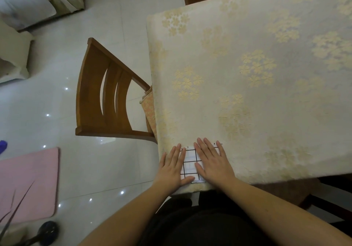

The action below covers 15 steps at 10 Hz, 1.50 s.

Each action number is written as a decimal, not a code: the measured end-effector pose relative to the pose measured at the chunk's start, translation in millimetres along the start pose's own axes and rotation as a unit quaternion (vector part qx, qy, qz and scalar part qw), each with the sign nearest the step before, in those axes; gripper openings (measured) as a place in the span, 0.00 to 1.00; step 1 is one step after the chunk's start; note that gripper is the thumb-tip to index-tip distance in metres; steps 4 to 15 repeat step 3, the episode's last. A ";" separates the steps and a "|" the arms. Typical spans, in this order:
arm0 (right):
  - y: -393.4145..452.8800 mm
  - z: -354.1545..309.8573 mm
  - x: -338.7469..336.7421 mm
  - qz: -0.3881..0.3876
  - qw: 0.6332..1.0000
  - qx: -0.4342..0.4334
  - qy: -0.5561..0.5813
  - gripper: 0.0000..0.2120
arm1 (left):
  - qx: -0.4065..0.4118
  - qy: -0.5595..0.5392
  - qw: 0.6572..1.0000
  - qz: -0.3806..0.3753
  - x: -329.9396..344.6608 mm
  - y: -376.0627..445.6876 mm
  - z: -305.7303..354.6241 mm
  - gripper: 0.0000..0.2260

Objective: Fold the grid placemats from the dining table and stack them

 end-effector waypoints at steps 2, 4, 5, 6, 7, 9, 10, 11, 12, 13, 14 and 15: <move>1.1 -2.5 -1.6 -0.038 0.999 -0.005 -0.020 0.32 | 0.025 0.027 0.999 -0.035 -4.8 0.8 -4.9 0.43; 3.6 1.2 -9.8 -0.027 0.999 0.016 -0.032 0.32 | 0.030 0.027 0.999 -0.037 -19.6 1.1 4.8 0.42; 3.6 1.2 -9.8 -0.027 0.999 0.016 -0.032 0.32 | 0.030 0.027 0.999 -0.037 -19.6 1.1 4.8 0.42; 3.6 1.2 -9.8 -0.027 0.999 0.016 -0.032 0.32 | 0.030 0.027 0.999 -0.037 -19.6 1.1 4.8 0.42; 3.6 1.2 -9.8 -0.027 0.999 0.016 -0.032 0.32 | 0.030 0.027 0.999 -0.037 -19.6 1.1 4.8 0.42; 3.6 1.2 -9.8 -0.027 0.999 0.016 -0.032 0.32 | 0.030 0.027 0.999 -0.037 -19.6 1.1 4.8 0.42; 3.6 1.2 -9.8 -0.027 0.999 0.016 -0.032 0.32 | 0.030 0.027 0.999 -0.037 -19.6 1.1 4.8 0.42; 3.6 1.2 -9.8 -0.027 0.999 0.016 -0.032 0.32 | 0.030 0.027 0.999 -0.037 -19.6 1.1 4.8 0.42; 3.6 1.2 -9.8 -0.027 0.999 0.016 -0.032 0.32 | 0.030 0.027 0.999 -0.037 -19.6 1.1 4.8 0.42; 3.6 1.2 -9.8 -0.027 0.999 0.016 -0.032 0.32 | 0.030 0.027 0.999 -0.037 -19.6 1.1 4.8 0.42; 3.6 1.2 -9.8 -0.027 0.999 0.016 -0.032 0.32 | 0.030 0.027 0.999 -0.037 -19.6 1.1 4.8 0.42; 3.6 1.2 -9.8 -0.027 0.999 0.016 -0.032 0.32 | 0.030 0.027 0.999 -0.037 -19.6 1.1 4.8 0.42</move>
Point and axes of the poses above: each hand's wrist, its own y-axis towards the middle knuckle, its own x-axis out of the palm, z = x × y, the point moved 5 cm from there along y, towards the middle knuckle, and after that the axes turned 2 degrees about x, right-handed, at the moved point
